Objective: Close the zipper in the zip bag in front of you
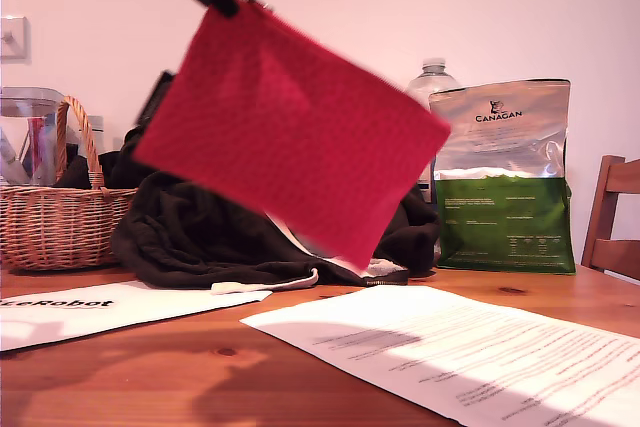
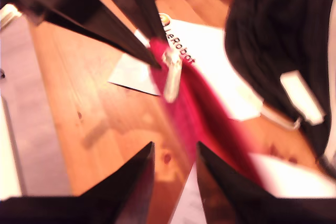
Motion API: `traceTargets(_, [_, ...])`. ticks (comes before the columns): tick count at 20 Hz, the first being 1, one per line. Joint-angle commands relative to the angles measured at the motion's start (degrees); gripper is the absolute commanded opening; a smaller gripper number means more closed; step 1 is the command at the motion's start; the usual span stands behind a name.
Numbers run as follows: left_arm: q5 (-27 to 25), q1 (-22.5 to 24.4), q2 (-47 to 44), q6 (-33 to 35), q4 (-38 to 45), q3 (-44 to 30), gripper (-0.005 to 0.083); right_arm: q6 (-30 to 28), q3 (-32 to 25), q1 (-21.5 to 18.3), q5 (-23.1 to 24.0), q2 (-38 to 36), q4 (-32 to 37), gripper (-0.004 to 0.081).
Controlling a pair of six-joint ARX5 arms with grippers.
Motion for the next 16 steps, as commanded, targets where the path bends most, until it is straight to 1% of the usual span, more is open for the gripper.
traceTargets(1, [0.6,-0.5,0.2,0.2,-0.4,-0.2,-0.0022,-1.5,-0.2,2.4,1.1,-0.2,0.5,0.0217])
traceTargets(2, [1.0,-0.5,0.2,0.2,-1.6,-0.2,-0.0022,-2.1,-0.2,3.8,2.5,-0.2,1.1,0.0217])
traceTargets(3, [1.3,-0.5,0.5,0.2,-2.4,-0.2,-0.0022,-2.6,-0.2,5.2,2.8,-0.2,1.6,0.0217])
traceTargets(5, [1.4,-0.5,1.1,0.1,-3.5,-0.2,-0.0022,-2.6,-0.2,6.4,5.4,0.0,1.9,0.0218])
traceTargets(9, [1.9,-1.1,4.4,-0.3,-4.2,-0.2,-0.0022,-1.5,-0.2,6.3,6.3,1.4,0.2,0.0231])
traceTargets(11, [0.7,-1.7,5.1,-0.3,-4.7,-0.2,-0.0022,-1.3,-0.2,6.0,7.3,1.6,0.2,0.0235])
traceTargets(14, [0.4,-2.4,5.1,-0.3,-5.0,0.0,-0.0022,0.1,-0.2,5.6,6.8,3.5,-0.4,0.0237])
traceTargets(16, [0.3,-2.5,5.1,-0.3,-5.2,0.0,-0.0022,0.0,-0.2,5.6,6.5,5.0,0.0,0.0237])
